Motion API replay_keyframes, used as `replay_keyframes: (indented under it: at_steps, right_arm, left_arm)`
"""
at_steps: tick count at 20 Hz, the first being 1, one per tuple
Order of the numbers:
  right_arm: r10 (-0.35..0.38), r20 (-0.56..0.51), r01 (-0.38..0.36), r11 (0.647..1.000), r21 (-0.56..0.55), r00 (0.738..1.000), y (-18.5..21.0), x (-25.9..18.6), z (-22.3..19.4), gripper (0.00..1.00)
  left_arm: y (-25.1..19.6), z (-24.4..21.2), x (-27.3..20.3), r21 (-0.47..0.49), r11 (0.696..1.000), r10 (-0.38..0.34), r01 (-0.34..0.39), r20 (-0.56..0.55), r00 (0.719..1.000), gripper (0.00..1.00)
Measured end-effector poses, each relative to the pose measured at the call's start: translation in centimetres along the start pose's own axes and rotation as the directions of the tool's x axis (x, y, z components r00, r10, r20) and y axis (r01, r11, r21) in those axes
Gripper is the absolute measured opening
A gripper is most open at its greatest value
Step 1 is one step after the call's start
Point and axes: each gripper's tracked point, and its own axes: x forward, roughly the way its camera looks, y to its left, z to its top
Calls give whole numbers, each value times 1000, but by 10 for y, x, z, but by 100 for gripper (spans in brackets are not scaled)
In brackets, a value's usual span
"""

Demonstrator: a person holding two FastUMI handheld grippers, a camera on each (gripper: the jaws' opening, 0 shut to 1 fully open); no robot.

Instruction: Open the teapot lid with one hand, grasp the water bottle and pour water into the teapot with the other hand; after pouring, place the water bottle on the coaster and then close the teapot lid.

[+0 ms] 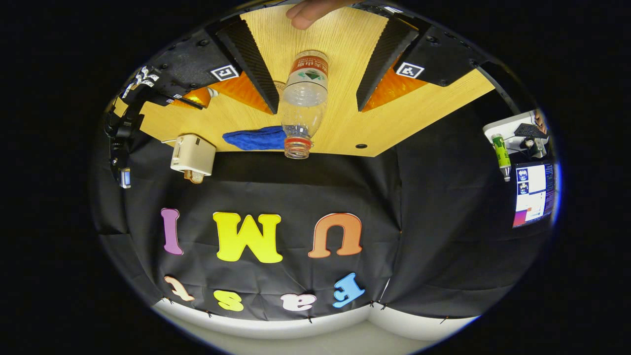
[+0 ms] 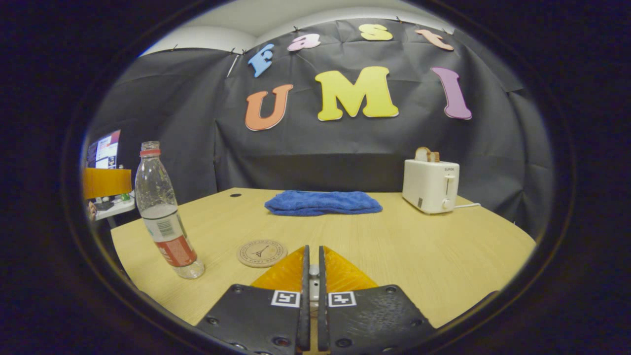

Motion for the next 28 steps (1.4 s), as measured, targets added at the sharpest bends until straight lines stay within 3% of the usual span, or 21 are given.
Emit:
replay_keyframes:
  at_steps: [1,12,17,24,28]
  right_arm:
    - [2,4,-2,1000,-12,1000,0,0,2,1]
    - [0,123,-3,1000,22,992,-14,-41,53,0]
    - [-34,153,33,999,7,988,-36,-66,57,0]
    - [-56,138,50,998,46,989,-58,-72,55,0]
    - [-64,134,56,997,61,989,-64,-70,55,0]
  left_arm:
    - [-1,-1,0,1,1000,-6,6,0,1000,99]
    - [-11,-19,13,20,999,-35,36,-27,999,100]
    - [-22,-37,24,51,997,-57,60,-59,997,99]
    - [-20,-46,49,28,997,-73,73,-8,997,99]
    - [-16,-58,65,-44,995,-94,94,4,996,99]
